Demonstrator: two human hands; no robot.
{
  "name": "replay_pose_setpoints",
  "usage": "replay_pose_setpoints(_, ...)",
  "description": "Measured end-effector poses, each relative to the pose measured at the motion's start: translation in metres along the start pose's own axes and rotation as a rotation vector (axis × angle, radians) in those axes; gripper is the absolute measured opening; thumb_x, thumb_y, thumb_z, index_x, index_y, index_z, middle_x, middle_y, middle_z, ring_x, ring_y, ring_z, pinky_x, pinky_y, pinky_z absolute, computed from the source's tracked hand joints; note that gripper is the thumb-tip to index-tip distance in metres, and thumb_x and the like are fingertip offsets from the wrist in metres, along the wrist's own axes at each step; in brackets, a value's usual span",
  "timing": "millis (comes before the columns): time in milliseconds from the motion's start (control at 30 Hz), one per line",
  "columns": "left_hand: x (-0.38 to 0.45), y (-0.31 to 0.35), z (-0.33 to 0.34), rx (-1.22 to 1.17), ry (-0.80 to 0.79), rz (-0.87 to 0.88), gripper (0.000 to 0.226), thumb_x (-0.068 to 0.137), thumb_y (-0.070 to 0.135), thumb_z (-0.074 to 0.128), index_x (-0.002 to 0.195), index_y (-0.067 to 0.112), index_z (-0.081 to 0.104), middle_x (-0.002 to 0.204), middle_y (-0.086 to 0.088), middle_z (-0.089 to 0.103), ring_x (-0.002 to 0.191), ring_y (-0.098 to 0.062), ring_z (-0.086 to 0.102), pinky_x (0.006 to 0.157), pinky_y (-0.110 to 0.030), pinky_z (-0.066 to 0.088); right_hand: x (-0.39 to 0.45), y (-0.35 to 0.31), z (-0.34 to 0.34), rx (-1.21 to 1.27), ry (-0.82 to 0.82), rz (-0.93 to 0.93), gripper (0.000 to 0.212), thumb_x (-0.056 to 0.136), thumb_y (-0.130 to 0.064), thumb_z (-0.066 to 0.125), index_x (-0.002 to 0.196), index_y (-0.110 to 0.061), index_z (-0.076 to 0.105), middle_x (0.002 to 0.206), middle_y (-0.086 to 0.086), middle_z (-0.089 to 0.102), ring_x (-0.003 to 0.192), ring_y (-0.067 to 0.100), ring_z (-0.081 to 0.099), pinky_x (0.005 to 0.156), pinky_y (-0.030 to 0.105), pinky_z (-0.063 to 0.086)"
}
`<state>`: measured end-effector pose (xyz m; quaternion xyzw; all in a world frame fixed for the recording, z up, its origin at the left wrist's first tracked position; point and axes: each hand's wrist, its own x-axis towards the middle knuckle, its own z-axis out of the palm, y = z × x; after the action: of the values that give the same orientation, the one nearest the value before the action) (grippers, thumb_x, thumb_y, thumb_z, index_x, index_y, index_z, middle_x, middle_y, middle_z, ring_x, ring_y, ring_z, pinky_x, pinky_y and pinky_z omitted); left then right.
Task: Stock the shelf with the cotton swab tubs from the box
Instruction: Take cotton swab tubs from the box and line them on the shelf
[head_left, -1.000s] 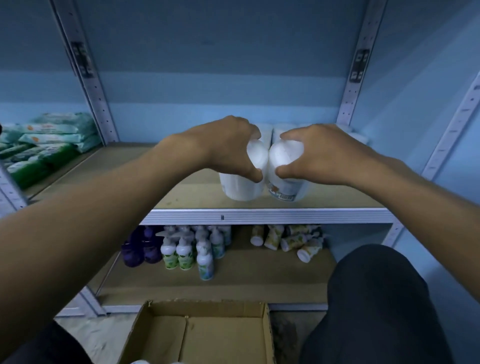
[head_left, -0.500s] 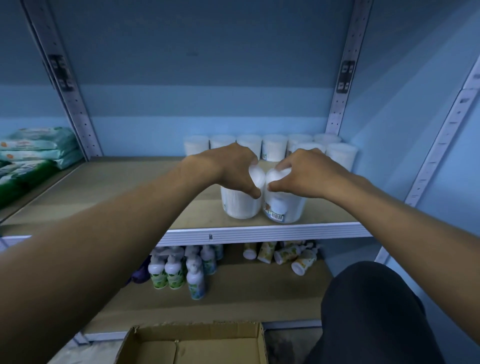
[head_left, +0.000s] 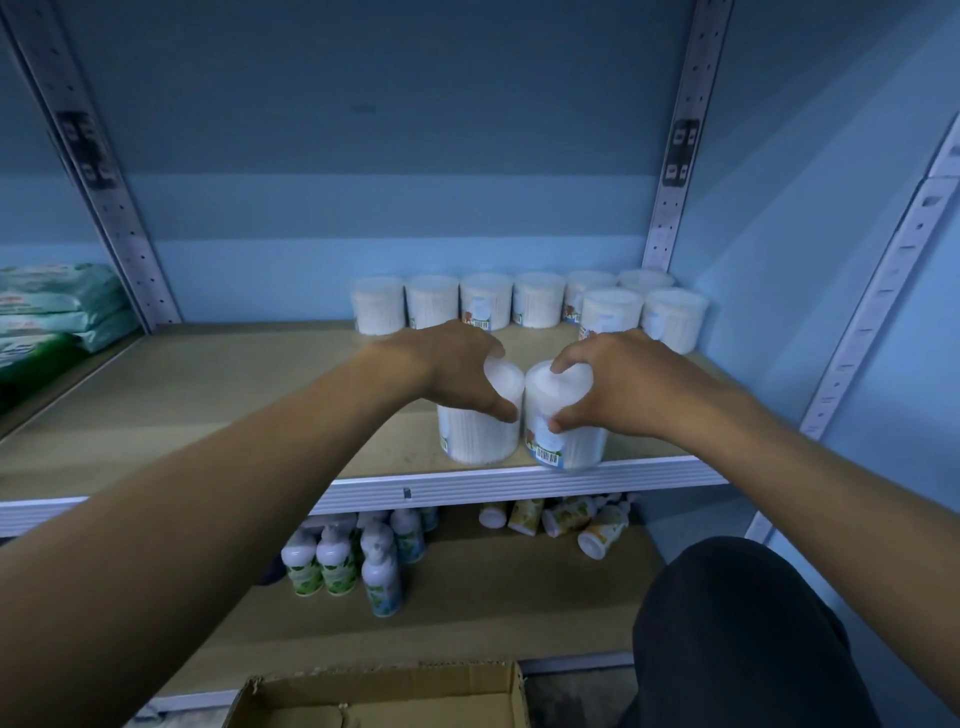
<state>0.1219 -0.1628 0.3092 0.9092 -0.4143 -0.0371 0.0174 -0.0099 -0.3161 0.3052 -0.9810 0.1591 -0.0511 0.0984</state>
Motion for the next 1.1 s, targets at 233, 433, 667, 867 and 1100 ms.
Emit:
replay_pose_setpoints(233,-0.008,-0.004,0.016,-0.022,0.128,-0.014,0.083,0.062,0.054,0.086,0.135,0.032,0.055,0.139,0.006,0.051,0.123,-0.018,0.052,0.095,-0.036,0.048,-0.017,0.0,0.021,-0.115,0.16,-0.083,0.053,0.084,-0.022,0.074,0.133,-0.033,0.057,0.126,0.003,0.059,0.112,0.028,0.058,0.075,0.033,0.042)
replay_pose_setpoints(433,0.0,-0.005,0.018,-0.057,0.155,-0.052,0.082,0.059,0.055,0.087,0.131,0.031,0.059,0.134,0.005,0.057,0.119,-0.019,0.056,0.093,-0.036,0.05,-0.005,-0.004,0.024,-0.13,0.198,-0.07,0.054,0.083,-0.021,0.077,0.133,-0.031,0.059,0.126,0.008,0.061,0.112,0.032,0.059,0.08,0.036,0.047)
replay_pose_setpoints(667,0.021,-0.004,0.015,-0.031,0.137,-0.064,0.079,0.063,0.052,0.087,0.132,0.025,0.06,0.132,0.001,0.058,0.121,-0.021,0.054,0.097,-0.039,0.049,0.026,0.002,0.033,-0.125,0.227,-0.071,0.052,0.082,-0.018,0.078,0.13,-0.028,0.062,0.122,0.011,0.062,0.112,0.034,0.059,0.08,0.038,0.048)
replay_pose_setpoints(867,0.046,-0.009,0.016,-0.044,0.141,-0.09,0.076,0.063,0.051,0.087,0.128,0.021,0.062,0.128,-0.001,0.062,0.117,-0.024,0.057,0.096,-0.041,0.05,0.057,0.01,0.041,-0.108,0.27,-0.068,0.046,0.081,-0.014,0.078,0.124,-0.024,0.065,0.12,0.013,0.063,0.107,0.035,0.061,0.079,0.037,0.048)
replay_pose_setpoints(1100,0.075,-0.015,0.018,-0.027,0.136,-0.104,0.079,0.068,0.052,0.084,0.135,0.023,0.056,0.134,-0.004,0.054,0.122,-0.026,0.051,0.096,-0.037,0.048,0.092,0.022,0.058,-0.049,0.339,-0.051,0.043,0.078,-0.009,0.075,0.118,-0.021,0.068,0.115,0.014,0.066,0.106,0.037,0.061,0.081,0.04,0.052)
